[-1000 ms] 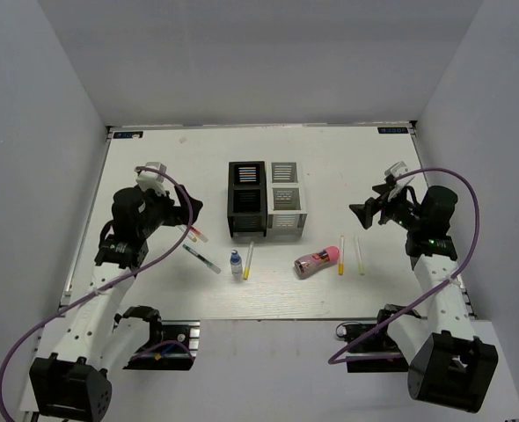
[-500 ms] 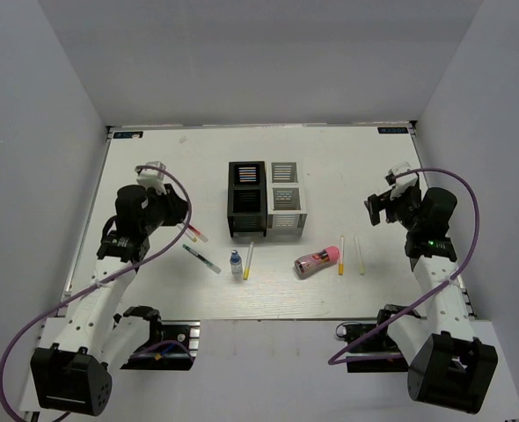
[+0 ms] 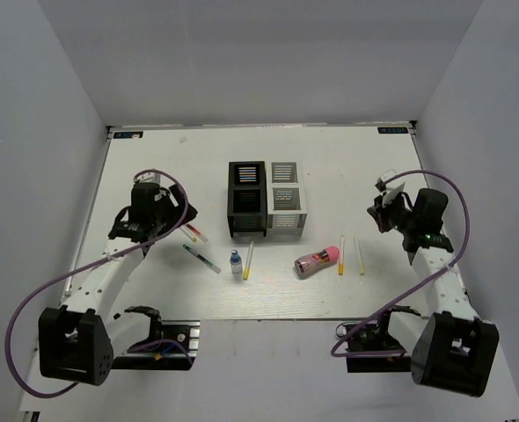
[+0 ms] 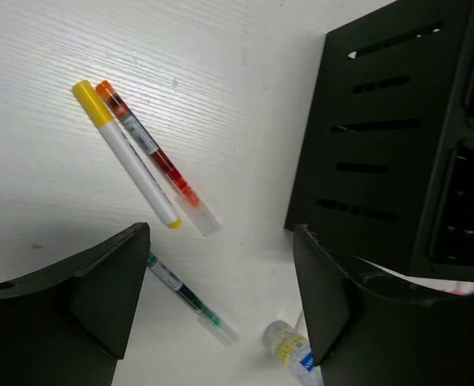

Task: Sort the stationery into containers
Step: Pick up the pen from the center of the board.

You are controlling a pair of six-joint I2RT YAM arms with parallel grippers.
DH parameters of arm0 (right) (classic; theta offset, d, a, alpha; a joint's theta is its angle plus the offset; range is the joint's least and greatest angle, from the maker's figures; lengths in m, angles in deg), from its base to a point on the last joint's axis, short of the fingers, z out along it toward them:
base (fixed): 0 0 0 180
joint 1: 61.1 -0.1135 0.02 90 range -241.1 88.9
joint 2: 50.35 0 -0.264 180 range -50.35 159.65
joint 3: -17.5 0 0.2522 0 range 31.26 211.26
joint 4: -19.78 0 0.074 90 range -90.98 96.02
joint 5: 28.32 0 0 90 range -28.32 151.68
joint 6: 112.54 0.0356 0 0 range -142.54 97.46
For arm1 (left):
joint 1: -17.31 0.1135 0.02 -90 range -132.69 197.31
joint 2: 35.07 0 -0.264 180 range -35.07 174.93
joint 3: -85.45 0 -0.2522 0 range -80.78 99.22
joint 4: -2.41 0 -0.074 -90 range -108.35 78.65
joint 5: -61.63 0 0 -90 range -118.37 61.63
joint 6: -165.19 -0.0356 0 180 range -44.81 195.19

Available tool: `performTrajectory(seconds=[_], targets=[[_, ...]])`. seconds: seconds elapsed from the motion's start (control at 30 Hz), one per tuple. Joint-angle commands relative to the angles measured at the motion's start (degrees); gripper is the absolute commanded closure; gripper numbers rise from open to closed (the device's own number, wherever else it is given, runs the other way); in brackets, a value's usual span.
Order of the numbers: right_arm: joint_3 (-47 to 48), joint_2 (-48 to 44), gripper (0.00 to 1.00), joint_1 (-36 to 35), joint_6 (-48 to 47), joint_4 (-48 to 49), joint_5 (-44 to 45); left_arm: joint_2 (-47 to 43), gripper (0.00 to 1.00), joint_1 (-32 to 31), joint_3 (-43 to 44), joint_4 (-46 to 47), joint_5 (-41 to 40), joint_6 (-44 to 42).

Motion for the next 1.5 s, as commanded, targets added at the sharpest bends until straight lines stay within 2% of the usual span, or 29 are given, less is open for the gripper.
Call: performTrajectory(seconds=[0.0, 0.03, 0.07, 0.13, 0.17, 0.23, 0.27, 0.3, 0.33, 0.37, 0.4, 0.47, 0.53, 0.7, 0.97, 1.13, 1.47], targets=[[6.4, 3.9, 1.00, -0.2, 2.0, -4.9, -10.6, 1.4, 0.20, -0.1, 3.0, 1.0, -3.7, 3.6], [7.7, 4.7, 0.92, -0.1, 2.1, -5.6, -11.5, 4.0, 0.25, -0.1, 3.7, 1.6, -2.9, 3.6], [8.0, 6.5, 0.60, -0.2, 2.1, -6.5, -12.3, 5.4, 0.33, -0.1, 4.3, 1.6, -2.4, 3.6], [8.8, 7.3, 0.41, -0.2, 2.3, -7.0, -13.5, 7.9, 0.35, -0.1, 5.7, 1.0, -2.4, 3.6], [8.8, 7.6, 0.37, -0.1, 2.5, -6.6, -13.6, 9.4, 0.35, -0.1, 5.7, -0.1, -3.6, 3.6], [7.6, 7.0, 0.39, -0.4, 3.4, -4.8, -12.2, 10.2, 0.35, -0.1, 6.2, -0.6, -5.3, 3.6], [7.2, 6.9, 0.60, -0.3, 4.3, -3.8, -11.8, 10.2, 0.33, -0.1, 6.2, -1.4, -6.6, 3.6], [6.8, 6.1, 0.72, -0.3, 4.9, -1.4, -11.6, 10.9, 0.30, -0.1, 6.8, -1.4, -6.6, 3.6], [6.4, 6.1, 0.80, -0.4, 5.8, -0.6, -11.7, 11.5, 0.24, -0.1, 6.8, -2.0, -7.2, 3.6], [5.6, 5.9, 0.95, -0.4, 6.6, -0.1, -12.2, 12.0, 0.23, -0.1, 6.8, -2.1, -7.2, 3.6], [5.2, 5.8, 0.99, -0.4, 7.1, 1.0, -12.5, 12.5, 0.23, -0.1, 7.3, -2.1, -7.2, 3.6], [4.5, 6.0, 0.99, -0.4, 8.5, 1.6, -13.5, 14.7, 0.24, -0.1, 7.3, -1.5, -7.9, 4.2], [3.9, 6.5, 0.95, -0.4, 9.1, 4.0, -13.6, 16.3, 0.30, -0.1, 8.6, -0.8, -7.9, 4.2], [2.4, 6.9, 0.95, -0.4, 9.3, 5.4, -13.9, 21.1, 0.40, -0.6, 10.3, 1.0, -7.9, 5.4], [0.5, 6.6, 0.93, -0.3, 9.5, 7.3, -14.2, 24.4, 0.40, -0.7, 10.9, 0.5, -11.1, 6.0], [0.3, 5.8, 0.92, -0.3, 9.3, 7.1, -14.1, 28.0, 0.45, -0.7, 12.4, 0.5, -12.2, 6.0], [-0.7, 4.6, 0.92, -0.2, 9.8, 8.4, -13.8, 29.1, 0.45, -0.7, 13.5, -0.6, -13.4, 6.5]])
